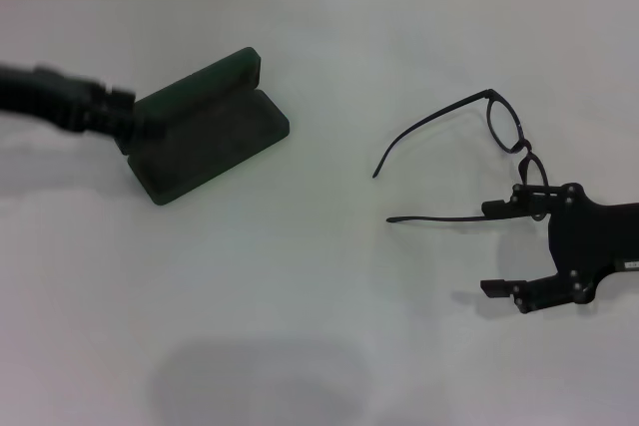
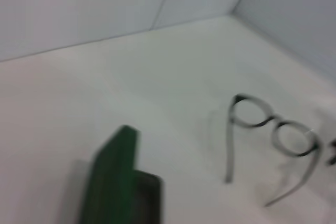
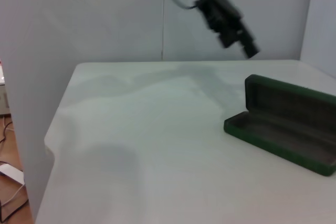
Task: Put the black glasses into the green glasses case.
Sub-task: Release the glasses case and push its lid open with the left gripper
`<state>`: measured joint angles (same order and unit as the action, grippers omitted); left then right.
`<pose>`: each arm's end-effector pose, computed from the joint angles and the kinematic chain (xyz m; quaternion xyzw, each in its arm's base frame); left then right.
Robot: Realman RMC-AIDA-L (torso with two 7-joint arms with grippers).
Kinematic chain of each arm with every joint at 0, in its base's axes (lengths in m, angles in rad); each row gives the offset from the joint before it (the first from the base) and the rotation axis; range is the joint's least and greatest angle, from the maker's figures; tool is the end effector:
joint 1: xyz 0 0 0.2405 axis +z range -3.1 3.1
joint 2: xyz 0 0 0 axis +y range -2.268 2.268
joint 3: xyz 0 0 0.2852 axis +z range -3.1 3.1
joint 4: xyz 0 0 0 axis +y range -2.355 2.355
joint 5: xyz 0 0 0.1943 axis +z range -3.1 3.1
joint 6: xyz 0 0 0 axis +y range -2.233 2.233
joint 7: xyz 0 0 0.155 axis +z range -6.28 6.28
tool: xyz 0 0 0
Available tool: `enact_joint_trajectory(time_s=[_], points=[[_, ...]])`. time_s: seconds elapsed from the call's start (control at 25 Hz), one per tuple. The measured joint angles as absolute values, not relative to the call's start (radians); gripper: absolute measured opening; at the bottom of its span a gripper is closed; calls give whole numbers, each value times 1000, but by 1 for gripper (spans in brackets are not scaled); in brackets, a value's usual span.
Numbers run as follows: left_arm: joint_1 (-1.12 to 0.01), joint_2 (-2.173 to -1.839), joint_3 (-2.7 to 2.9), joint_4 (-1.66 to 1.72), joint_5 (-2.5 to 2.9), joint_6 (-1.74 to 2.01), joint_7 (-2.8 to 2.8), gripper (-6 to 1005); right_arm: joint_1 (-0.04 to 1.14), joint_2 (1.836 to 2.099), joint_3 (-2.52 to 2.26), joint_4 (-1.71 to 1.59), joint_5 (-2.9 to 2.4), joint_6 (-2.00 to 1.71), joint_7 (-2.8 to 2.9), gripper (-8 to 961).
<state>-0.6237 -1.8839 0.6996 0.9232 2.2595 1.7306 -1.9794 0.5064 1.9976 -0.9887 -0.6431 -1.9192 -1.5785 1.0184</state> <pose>-0.2732 0.3687 0.0806 -0.9264 -0.3486 -0.0763 0.1203 0.2773 0.3155 -0.0287 -0.9838 -0.0043 0.1621 0.0761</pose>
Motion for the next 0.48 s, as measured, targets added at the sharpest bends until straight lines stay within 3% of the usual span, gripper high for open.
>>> enact_joint_trajectory(time_s=[0.16,0.48], points=[[-742,-1901,779,1003,2433,1676,-2083,854,510,2000,-1010,-643,-1920,-1565,1034,856],[-930,-1906,1034,923,2639,1517,-2239,827,519,2012,-1056,-647,-1922,-1526,1039,856]])
